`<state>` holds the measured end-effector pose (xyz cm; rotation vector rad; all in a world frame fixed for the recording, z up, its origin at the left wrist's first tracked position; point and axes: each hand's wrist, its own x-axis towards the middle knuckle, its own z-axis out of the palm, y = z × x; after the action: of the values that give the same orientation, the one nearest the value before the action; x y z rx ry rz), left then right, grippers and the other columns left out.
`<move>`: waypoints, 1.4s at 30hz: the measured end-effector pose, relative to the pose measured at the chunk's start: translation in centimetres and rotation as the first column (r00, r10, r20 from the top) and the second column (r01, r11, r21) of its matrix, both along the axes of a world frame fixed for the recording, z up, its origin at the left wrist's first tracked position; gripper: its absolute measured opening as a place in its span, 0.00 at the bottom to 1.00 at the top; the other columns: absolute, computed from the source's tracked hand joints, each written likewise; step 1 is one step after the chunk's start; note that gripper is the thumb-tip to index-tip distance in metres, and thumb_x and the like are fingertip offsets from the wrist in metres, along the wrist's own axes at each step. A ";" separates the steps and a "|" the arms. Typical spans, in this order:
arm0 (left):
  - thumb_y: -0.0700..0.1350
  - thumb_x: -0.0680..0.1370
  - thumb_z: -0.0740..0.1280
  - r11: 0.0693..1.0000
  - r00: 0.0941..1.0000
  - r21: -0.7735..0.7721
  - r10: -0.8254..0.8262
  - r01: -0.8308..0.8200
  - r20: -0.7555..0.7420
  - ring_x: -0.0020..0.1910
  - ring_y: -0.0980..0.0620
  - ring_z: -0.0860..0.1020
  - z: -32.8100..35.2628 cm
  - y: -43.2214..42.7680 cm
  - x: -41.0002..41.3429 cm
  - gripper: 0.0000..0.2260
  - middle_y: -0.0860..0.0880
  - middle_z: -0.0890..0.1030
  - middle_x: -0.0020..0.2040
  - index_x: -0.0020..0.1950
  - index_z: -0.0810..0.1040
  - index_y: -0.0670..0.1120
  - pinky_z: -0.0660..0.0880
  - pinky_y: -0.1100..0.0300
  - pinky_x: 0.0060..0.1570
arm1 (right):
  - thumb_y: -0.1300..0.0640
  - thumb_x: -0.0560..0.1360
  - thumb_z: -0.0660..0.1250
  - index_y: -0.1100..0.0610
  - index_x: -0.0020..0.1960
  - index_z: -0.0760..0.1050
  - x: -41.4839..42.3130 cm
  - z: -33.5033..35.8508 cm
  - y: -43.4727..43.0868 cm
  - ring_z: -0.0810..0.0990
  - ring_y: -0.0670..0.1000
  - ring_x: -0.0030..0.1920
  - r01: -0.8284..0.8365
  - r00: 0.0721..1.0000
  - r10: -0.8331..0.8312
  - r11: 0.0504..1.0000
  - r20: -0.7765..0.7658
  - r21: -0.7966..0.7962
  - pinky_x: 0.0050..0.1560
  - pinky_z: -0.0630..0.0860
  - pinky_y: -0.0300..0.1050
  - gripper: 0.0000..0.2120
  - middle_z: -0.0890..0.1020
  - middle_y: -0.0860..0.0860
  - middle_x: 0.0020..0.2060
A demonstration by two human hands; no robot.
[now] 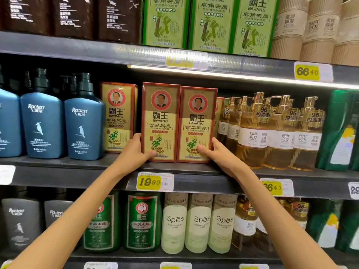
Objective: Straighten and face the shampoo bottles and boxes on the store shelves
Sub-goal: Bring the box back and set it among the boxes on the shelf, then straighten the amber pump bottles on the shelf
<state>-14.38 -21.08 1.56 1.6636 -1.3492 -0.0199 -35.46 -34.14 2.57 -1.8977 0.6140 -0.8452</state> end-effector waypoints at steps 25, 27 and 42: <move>0.40 0.77 0.64 0.907 0.951 -0.302 -0.242 0.293 0.195 0.57 0.59 0.71 -0.6 -2.7 -17.3 0.14 0.51 0.75 0.58 0.63 0.72 0.44 0.60 0.75 0.56 | 0.56 0.79 0.62 0.56 0.53 0.77 -10.9 -1.9 3.5 0.82 0.44 0.46 0.509 0.851 -0.470 0.848 0.235 -0.146 0.49 0.77 0.35 0.07 0.83 0.49 0.44; 0.44 0.78 0.64 0.930 0.957 -0.246 -0.235 0.272 0.170 0.62 0.54 0.70 -0.3 -4.9 -18.6 0.18 0.48 0.73 0.63 0.67 0.69 0.43 0.58 0.73 0.56 | 0.56 0.79 0.62 0.55 0.52 0.77 -12.9 -1.6 2.9 0.82 0.43 0.45 0.516 0.844 -0.472 0.844 0.256 -0.147 0.48 0.77 0.33 0.06 0.83 0.48 0.43; 0.51 0.71 0.72 0.992 0.987 -0.091 -0.095 0.084 -0.126 0.64 0.50 0.71 0.1 -14.0 -22.9 0.24 0.45 0.72 0.63 0.64 0.71 0.46 0.63 0.66 0.55 | 0.57 0.78 0.63 0.53 0.49 0.78 -18.8 -0.5 -3.5 0.82 0.45 0.42 0.195 0.979 -0.168 0.936 0.114 -0.292 0.49 0.77 0.40 0.06 0.83 0.48 0.40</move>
<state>-37.25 -35.09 1.65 1.5033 -1.3069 -0.1204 -54.28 -37.63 2.04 -2.0856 0.6417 -1.1930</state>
